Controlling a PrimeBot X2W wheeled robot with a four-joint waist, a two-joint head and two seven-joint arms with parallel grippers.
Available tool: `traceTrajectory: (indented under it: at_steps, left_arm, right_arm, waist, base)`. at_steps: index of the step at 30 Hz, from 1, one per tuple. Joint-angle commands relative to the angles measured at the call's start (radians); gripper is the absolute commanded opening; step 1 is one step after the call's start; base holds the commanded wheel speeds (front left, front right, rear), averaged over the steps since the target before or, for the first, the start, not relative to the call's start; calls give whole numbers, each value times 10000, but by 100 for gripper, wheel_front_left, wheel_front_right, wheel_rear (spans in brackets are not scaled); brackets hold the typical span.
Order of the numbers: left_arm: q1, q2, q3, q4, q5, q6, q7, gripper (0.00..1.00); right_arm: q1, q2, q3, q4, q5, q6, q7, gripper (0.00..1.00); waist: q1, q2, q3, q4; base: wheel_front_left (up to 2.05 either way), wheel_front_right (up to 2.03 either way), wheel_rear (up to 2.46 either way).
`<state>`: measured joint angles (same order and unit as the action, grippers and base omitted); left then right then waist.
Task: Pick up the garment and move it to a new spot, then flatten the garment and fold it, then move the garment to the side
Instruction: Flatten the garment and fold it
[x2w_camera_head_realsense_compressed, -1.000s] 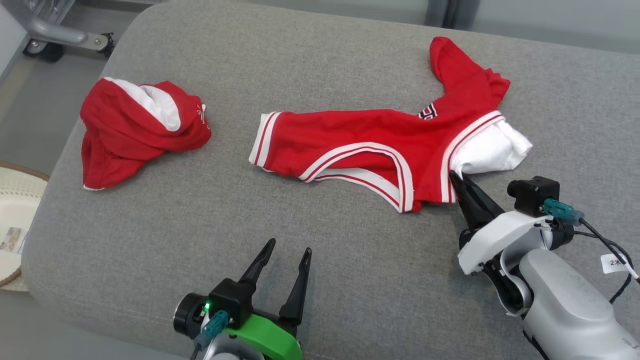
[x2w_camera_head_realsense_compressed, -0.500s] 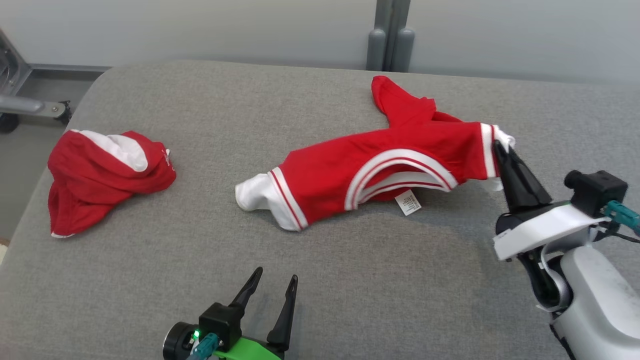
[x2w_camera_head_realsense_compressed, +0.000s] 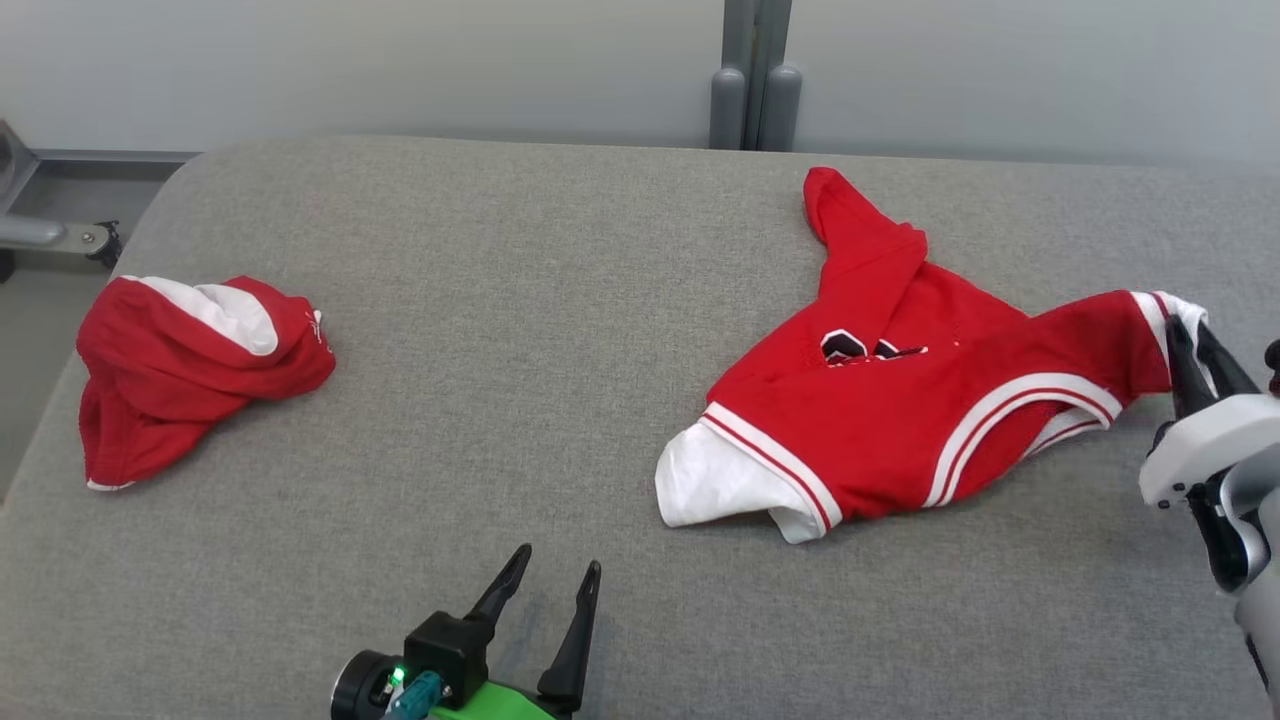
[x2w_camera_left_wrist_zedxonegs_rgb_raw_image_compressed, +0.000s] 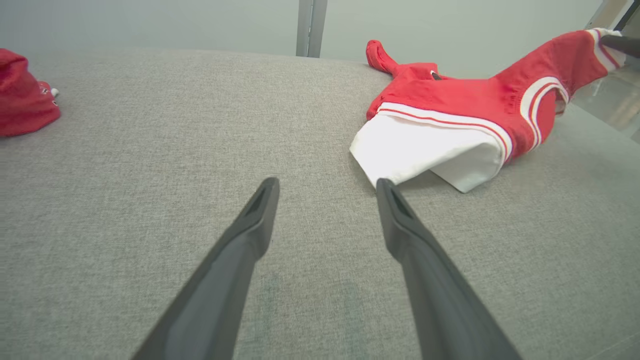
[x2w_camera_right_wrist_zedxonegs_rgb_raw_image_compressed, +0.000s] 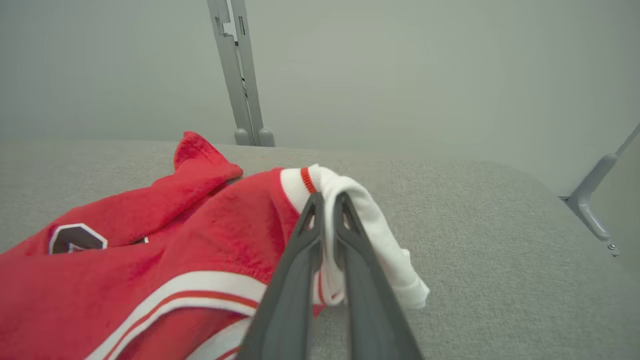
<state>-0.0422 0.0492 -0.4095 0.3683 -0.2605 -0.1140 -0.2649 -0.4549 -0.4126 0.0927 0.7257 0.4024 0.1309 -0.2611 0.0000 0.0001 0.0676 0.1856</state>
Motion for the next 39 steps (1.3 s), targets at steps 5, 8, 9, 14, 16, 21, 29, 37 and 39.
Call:
traceTrajectory:
  at_steps: [5,8,9,14,16,21,29,37,39]
  left_arm:
    - [21,27,72,18,-45,26,8,100]
    - [14,26,48,-48,-120,72,8,100]
    - [-3,26,23,-65,-145,76,8,100]
    - [-197,27,-136,-138,-229,140,8,100]
    - [-261,27,-231,-151,-267,144,8,100]
    - [-354,27,-307,-187,-389,197,8,100]
    - [-148,26,-231,-134,-489,281,8,100]
    - [-197,26,-128,-327,-445,315,8,100]
    - [-138,26,-1,-368,-375,326,8,100]
  right_arm:
    - [-679,331,645,348,-267,-6,-42,100]
    - [-374,510,1266,-564,-191,-6,-40,100]
    - [-275,578,1491,-864,-149,-6,-41,100]
    - [113,916,3756,-2063,536,-9,-43,100]
    - [60,828,4900,-2189,945,-8,-42,100]
    - [-268,607,6531,-1936,1553,-8,-18,100]
    - [-762,438,7981,-679,1638,-8,-22,50]
    - [-1025,242,7383,-1296,1589,-8,-40,0]
    - [-698,39,6918,-2056,1330,-8,-40,0]
  waist:
    - [0,-1,94,98]
    - [0,-1,142,34]
    - [0,-1,166,17]
    - [0,-1,312,33]
    - [0,-1,381,113]
    - [0,-1,485,360]
    - [0,-1,563,565]
    - [0,-1,479,156]
    - [0,-1,361,-244]
  base:
    - [0,0,0]
    - [0,0,0]
    - [0,0,0]
    - [0,0,0]
    - [0,0,0]
    - [0,0,0]
    - [0,0,0]
    - [0,0,0]
    - [0,0,0]
